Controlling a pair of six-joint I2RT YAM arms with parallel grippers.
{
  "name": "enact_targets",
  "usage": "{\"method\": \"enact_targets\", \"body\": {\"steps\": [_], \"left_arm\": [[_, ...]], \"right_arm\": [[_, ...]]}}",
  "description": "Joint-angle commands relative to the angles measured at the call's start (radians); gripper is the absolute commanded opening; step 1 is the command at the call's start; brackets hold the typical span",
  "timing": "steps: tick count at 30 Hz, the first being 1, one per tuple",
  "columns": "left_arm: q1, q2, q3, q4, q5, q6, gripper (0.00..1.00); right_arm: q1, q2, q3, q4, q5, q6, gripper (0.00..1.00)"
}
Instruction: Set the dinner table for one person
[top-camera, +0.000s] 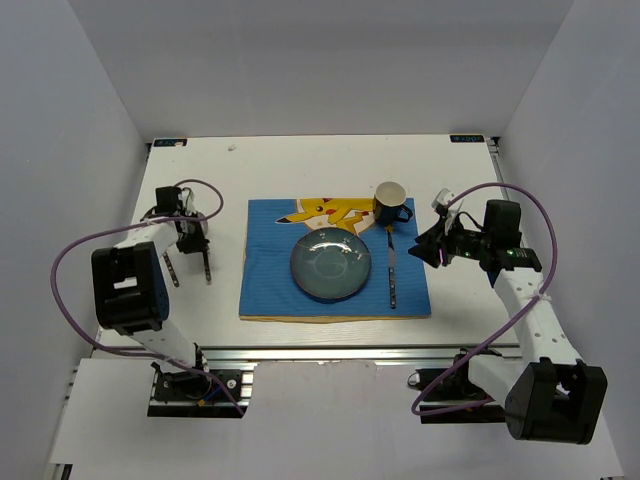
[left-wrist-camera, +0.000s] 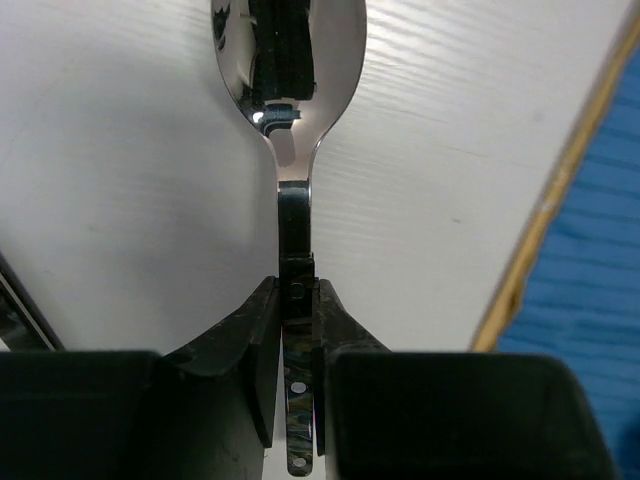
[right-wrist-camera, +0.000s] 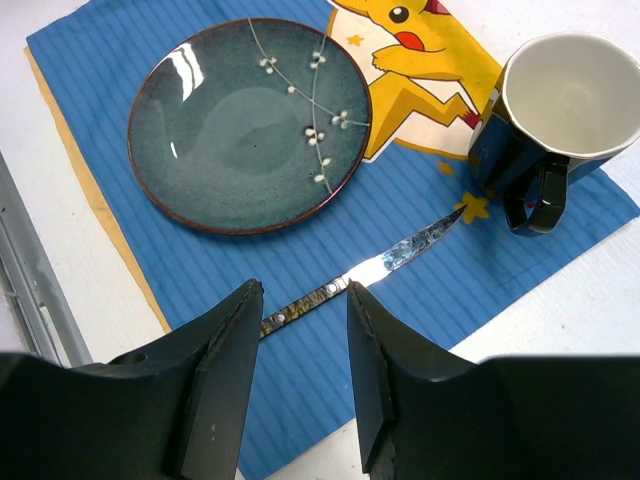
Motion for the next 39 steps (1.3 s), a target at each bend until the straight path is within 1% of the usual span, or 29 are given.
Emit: {"method": "enact_targets", "body": {"steps": [1, 6, 10, 17, 23, 26, 27, 28, 29, 30, 31, 32, 33, 34, 35, 36, 37, 38, 39], "left_arm": [[-0.001, -0.120, 0.004, -0.003, 0.123, -0.017, 0.00], [0.001, -0.199, -0.025, 0.018, 0.263, -0.025, 0.00], [0.001, -0.227, -0.022, 0.010, 0.378, -0.023, 0.00], [0.001, -0.250, -0.034, 0.033, 0.481, -0.069, 0.00], [-0.015, -0.278, -0.073, 0.095, 0.530, -0.134, 0.00], [-0.074, -0.288, -0.085, 0.127, 0.522, -0.180, 0.00], [-0.123, -0.298, -0.096, 0.156, 0.515, -0.198, 0.00], [-0.146, -0.301, -0.102, 0.168, 0.507, -0.235, 0.00], [-0.195, -0.305, -0.107, 0.188, 0.498, -0.258, 0.00], [-0.256, -0.313, -0.123, 0.244, 0.486, -0.317, 0.00], [-0.289, -0.318, -0.133, 0.281, 0.481, -0.354, 0.00], [-0.320, -0.318, -0.143, 0.321, 0.475, -0.389, 0.00], [-0.387, -0.316, -0.151, 0.390, 0.467, -0.425, 0.00], [-0.424, -0.310, -0.154, 0.427, 0.440, -0.477, 0.00], [-0.458, -0.301, -0.151, 0.452, 0.421, -0.500, 0.00], [-0.526, -0.278, -0.148, 0.487, 0.407, -0.534, 0.00], [-0.562, -0.264, -0.125, 0.497, 0.375, -0.545, 0.00], [-0.625, -0.250, -0.114, 0.522, 0.358, -0.555, 0.00], [-0.653, -0.235, -0.102, 0.539, 0.346, -0.584, 0.00]], "right_arm": [[0.004, -0.020, 0.027, -0.003, -0.014, 0.006, 0.45], [0.004, -0.020, 0.023, 0.002, -0.020, 0.016, 0.45], [0.004, -0.020, 0.022, 0.005, -0.022, 0.018, 0.45], [0.004, -0.023, 0.020, 0.008, -0.023, 0.026, 0.45], [0.004, -0.027, 0.023, 0.010, -0.022, 0.027, 0.45], [0.004, -0.025, 0.028, 0.013, -0.016, 0.029, 0.43], [0.004, -0.025, 0.028, 0.011, -0.013, 0.029, 0.43], [0.004, -0.025, 0.031, 0.011, -0.010, 0.029, 0.43], [0.004, -0.025, 0.037, 0.011, 0.000, 0.029, 0.42], [0.004, -0.025, 0.040, 0.011, 0.006, 0.030, 0.40], [0.004, -0.026, 0.045, 0.013, 0.015, 0.033, 0.38], [0.004, -0.027, 0.048, 0.016, 0.036, 0.041, 0.32], [0.004, -0.028, 0.053, 0.034, 0.053, 0.052, 0.28], [0.004, -0.030, 0.053, 0.049, 0.073, 0.096, 0.23], [0.004, -0.034, 0.053, 0.068, 0.123, 0.122, 0.13], [0.004, -0.040, 0.054, 0.095, 0.144, 0.159, 0.08], [0.004, -0.043, 0.054, 0.106, 0.177, 0.173, 0.00], [0.004, -0.054, 0.054, 0.119, 0.197, 0.190, 0.00], [0.004, -0.062, 0.054, 0.131, 0.222, 0.208, 0.00]]}}
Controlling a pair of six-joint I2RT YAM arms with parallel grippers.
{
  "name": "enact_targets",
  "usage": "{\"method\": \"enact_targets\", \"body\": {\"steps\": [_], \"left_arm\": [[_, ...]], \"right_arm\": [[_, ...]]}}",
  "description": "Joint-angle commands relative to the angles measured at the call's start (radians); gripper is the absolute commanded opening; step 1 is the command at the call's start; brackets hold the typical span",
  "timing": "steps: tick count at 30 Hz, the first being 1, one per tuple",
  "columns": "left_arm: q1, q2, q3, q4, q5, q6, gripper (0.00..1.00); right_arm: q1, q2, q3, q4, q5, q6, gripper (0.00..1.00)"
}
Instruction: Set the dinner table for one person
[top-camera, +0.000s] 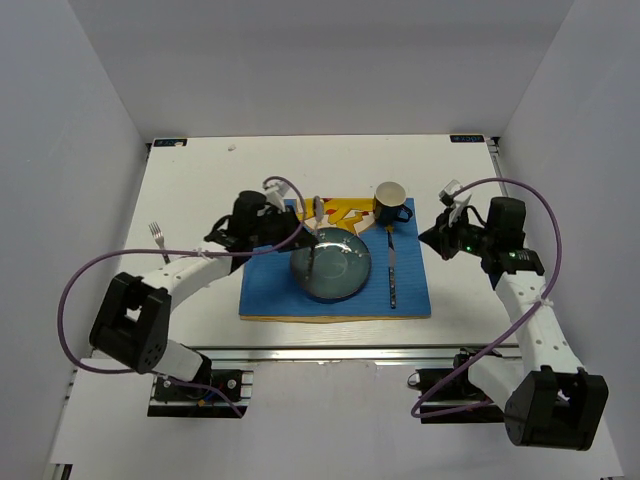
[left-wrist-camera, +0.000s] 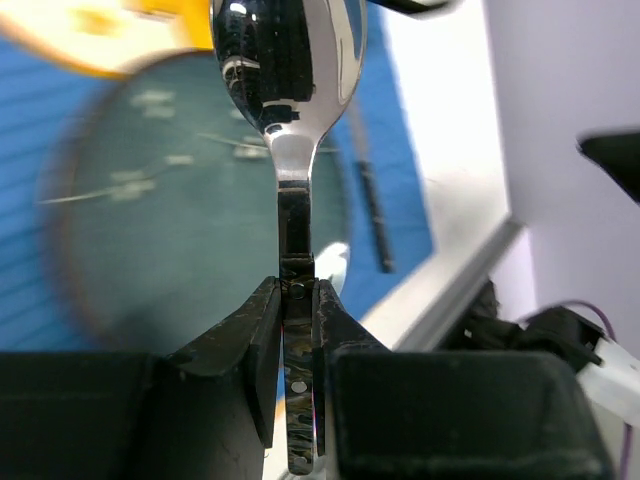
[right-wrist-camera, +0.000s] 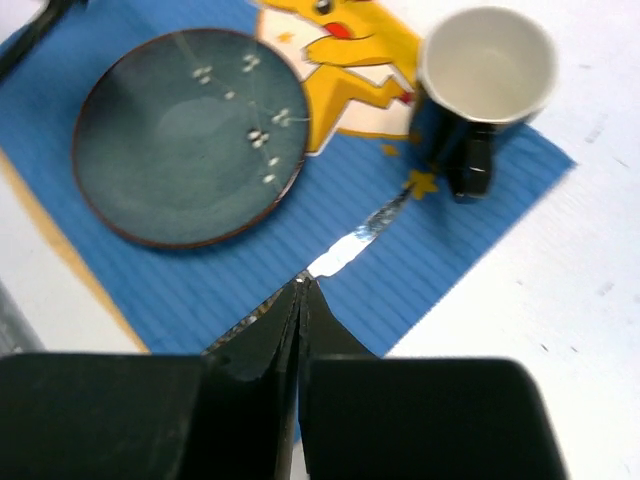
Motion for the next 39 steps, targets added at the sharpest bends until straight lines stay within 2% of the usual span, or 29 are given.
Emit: {"method": "enact_targets", "body": {"steps": [1, 2, 7, 14, 22, 35, 39], "left_arm": [[-0.111, 0.050, 0.066, 0.155, -0.081, -0.129, 0.00], [-0.165, 0.072, 0.078, 0.189, -0.092, -0.143, 0.00], [-0.299, 0.220, 0.162, 0.229, -0.162, -0.225, 0.00], [-0.437, 0.395, 0.293, 0.192, -0.259, -0.298, 0.00], [-0.504, 0.544, 0.466, 0.083, -0.357, -0.339, 0.00], [-0.529, 0.638, 0.586, -0.081, -0.446, -0.345, 0.00], [-0.538, 0.664, 0.624, -0.119, -0.442, -0.334, 0.18]], "right_arm": [[0.004, -0.042, 0.045, 0.105, 0.134, 0.119, 0.00], [0.004, -0.053, 0.045, 0.114, 0.154, 0.133, 0.00], [0.004, -0.076, 0.040, 0.168, 0.334, 0.242, 0.00], [0.004, -0.136, 0.008, 0.183, 0.391, 0.266, 0.00], [0.004, -0.188, -0.023, 0.178, 0.423, 0.277, 0.00], [0.004, -0.211, -0.039, 0.162, 0.415, 0.271, 0.00], [0.004, -0.211, -0.039, 0.166, 0.409, 0.274, 0.00]]}}
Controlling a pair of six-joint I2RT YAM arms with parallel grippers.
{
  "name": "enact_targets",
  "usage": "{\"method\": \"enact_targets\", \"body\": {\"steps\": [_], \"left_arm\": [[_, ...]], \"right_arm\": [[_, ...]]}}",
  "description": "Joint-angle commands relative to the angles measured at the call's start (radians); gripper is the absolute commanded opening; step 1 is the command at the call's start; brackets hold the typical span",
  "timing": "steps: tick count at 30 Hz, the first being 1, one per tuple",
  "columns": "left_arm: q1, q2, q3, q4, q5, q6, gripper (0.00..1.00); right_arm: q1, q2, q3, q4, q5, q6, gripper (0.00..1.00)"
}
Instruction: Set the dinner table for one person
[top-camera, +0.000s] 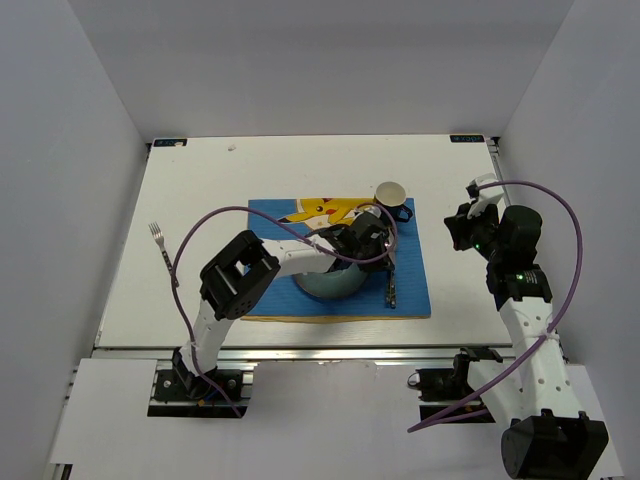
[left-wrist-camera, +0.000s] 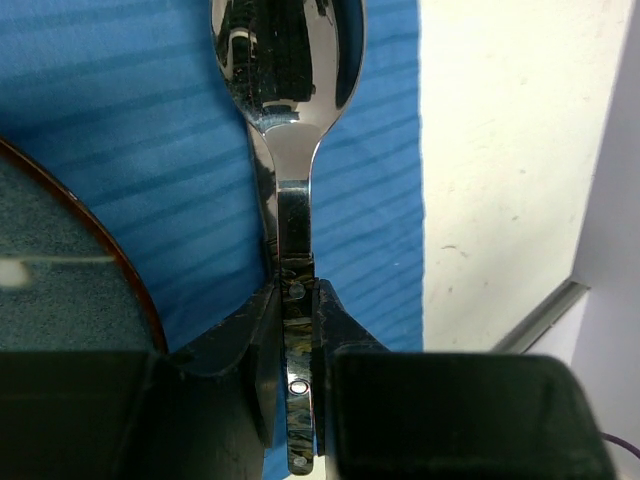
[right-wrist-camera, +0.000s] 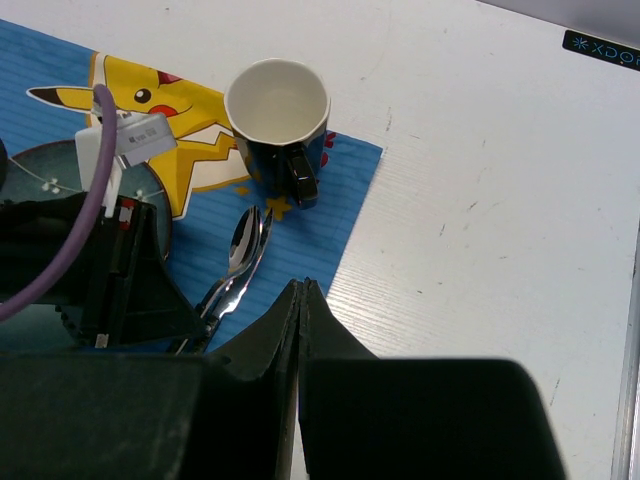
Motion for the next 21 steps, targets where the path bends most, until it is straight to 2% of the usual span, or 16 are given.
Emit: {"method": "enact_targets", "body": {"steps": [1, 6, 8, 16, 20, 21], "left_arm": [[-0.016, -0.002, 0.056, -0.041, -0.013, 0.005, 0.19], [-0.019, -0.004, 0.068, -0.061, -0.017, 0.015, 0.21], [-0.021, -0.010, 0.071, -0.072, -0.022, 0.022, 0.30], [-0.022, -0.036, 0.056, -0.058, -0.007, 0.029, 0.41], [-0.022, -0.065, 0.056, -0.043, -0.001, 0.041, 0.27], [-0.022, -0.082, 0.056, -0.053, -0.007, 0.051, 0.19]], "right_arm": [[0.004, -0.015, 0.000, 0.027, -0.005, 0.010, 0.00], [0.004, -0.015, 0.004, 0.026, -0.005, 0.010, 0.00], [0.004, -0.013, 0.004, 0.024, -0.007, 0.010, 0.00], [0.004, -0.005, 0.017, 0.024, -0.014, 0.015, 0.00], [0.004, -0.004, 0.023, 0.021, -0.017, 0.006, 0.00], [0.004, -0.004, 0.029, 0.018, -0.026, 0.000, 0.00]]}}
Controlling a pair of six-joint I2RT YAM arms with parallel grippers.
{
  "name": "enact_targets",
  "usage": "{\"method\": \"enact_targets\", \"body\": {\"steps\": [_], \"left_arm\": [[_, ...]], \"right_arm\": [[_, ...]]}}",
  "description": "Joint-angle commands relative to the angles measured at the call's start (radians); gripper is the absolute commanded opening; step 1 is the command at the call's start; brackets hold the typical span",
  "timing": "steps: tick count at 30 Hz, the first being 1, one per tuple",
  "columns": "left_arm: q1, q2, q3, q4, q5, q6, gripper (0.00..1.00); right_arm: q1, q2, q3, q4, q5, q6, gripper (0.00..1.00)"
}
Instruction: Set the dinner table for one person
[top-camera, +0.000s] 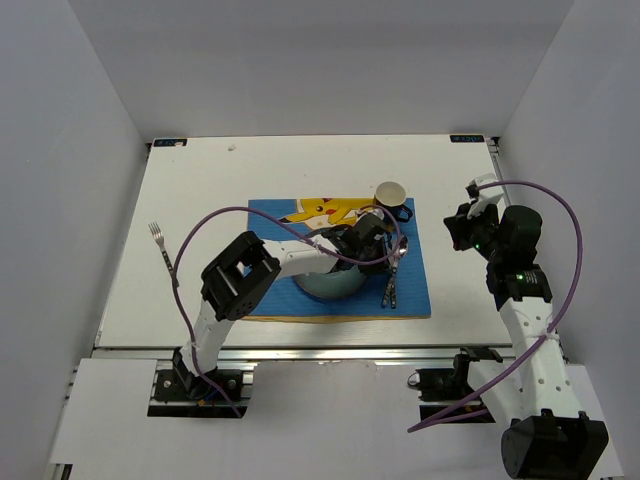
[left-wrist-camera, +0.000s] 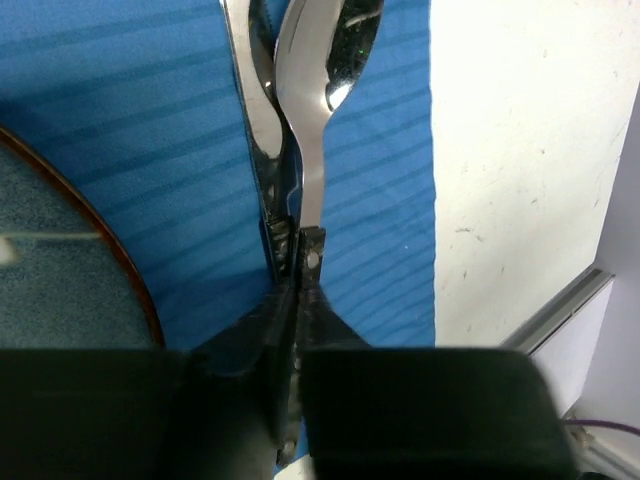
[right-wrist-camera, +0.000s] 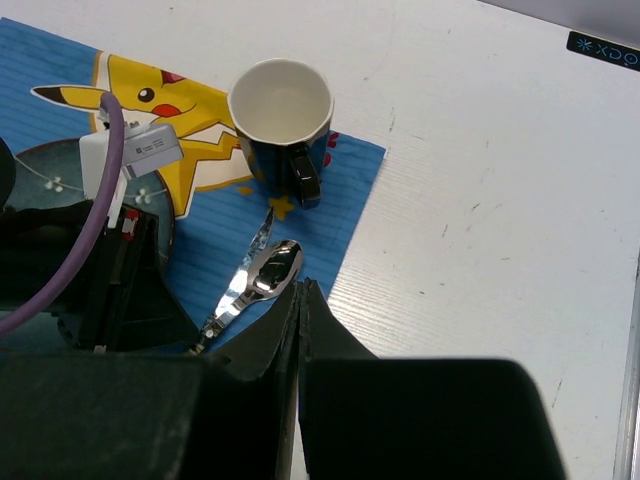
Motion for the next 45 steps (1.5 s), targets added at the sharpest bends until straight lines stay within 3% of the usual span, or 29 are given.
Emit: {"method": "enact_targets", "body": {"steps": [1, 3, 5, 6, 8, 9, 11, 12, 17, 19, 22, 24, 25, 26, 29, 31, 38, 45], "left_arm": [[-0.006, -0.115, 0.022, 0.007, -0.012, 0.037, 0.15], [-0.001, -0.193, 0.008, -0.027, -0.052, 0.082, 0.05], [0.012, -0.284, -0.031, -0.055, -0.116, 0.125, 0.03], [0.037, -0.316, -0.050, -0.079, -0.127, 0.132, 0.02], [0.072, -0.387, -0.135, -0.099, -0.142, 0.155, 0.02], [0.119, -0.457, -0.168, -0.122, -0.147, 0.160, 0.02], [0.185, -0.529, -0.235, -0.153, -0.147, 0.174, 0.08], [0.259, -0.606, -0.306, -0.188, -0.153, 0.179, 0.11], [0.523, -0.807, -0.478, -0.320, -0.175, 0.243, 0.49], [0.679, -0.841, -0.525, -0.390, -0.138, 0.308, 0.56], [0.912, -0.838, -0.581, -0.414, -0.040, 0.393, 0.58], [1.048, -0.818, -0.585, -0.418, -0.029, 0.433, 0.60], [1.074, -0.785, -0.575, -0.423, -0.041, 0.468, 0.60], [1.097, -0.765, -0.566, -0.427, -0.050, 0.487, 0.60], [1.149, -0.691, -0.527, -0.444, -0.121, 0.539, 0.61], [1.164, -0.666, -0.509, -0.446, -0.144, 0.573, 0.61], [1.232, -0.602, -0.423, -0.455, -0.225, 0.668, 0.61], [1.269, -0.514, -0.389, -0.424, -0.248, 0.752, 0.62]], "right_arm": [[0.004, -0.005, 0.032, 0.003, -0.033, -0.014, 0.00], [0.004, -0.007, 0.041, -0.023, -0.110, -0.098, 0.00], [0.004, -0.005, 0.053, -0.103, -0.204, -0.189, 0.08], [0.004, -0.002, 0.058, -0.138, -0.304, -0.288, 0.22], [0.004, 0.004, 0.064, -0.203, -0.387, -0.365, 0.37], [0.004, 0.011, 0.062, -0.241, -0.446, -0.402, 0.57], [0.004, 0.018, 0.047, -0.255, -0.484, -0.410, 0.82], [0.004, 0.021, 0.038, -0.249, -0.488, -0.415, 0.89], [0.005, 0.016, -0.004, -0.206, -0.477, -0.406, 0.89], [0.005, 0.030, -0.005, -0.200, -0.475, -0.400, 0.89], [0.005, 0.047, -0.005, -0.183, -0.486, -0.384, 0.83], [0.005, 0.057, -0.007, -0.162, -0.486, -0.361, 0.66], [0.005, 0.062, -0.005, -0.160, -0.492, -0.358, 0.58], [0.005, 0.074, -0.004, -0.160, -0.503, -0.357, 0.36], [0.007, 0.097, 0.004, -0.161, -0.506, -0.338, 0.10], [0.007, 0.103, 0.003, -0.155, -0.497, -0.327, 0.10], [0.007, 0.126, -0.023, -0.120, -0.461, -0.291, 0.25], [0.011, 0.174, -0.019, -0.091, -0.455, -0.269, 0.28]]}}
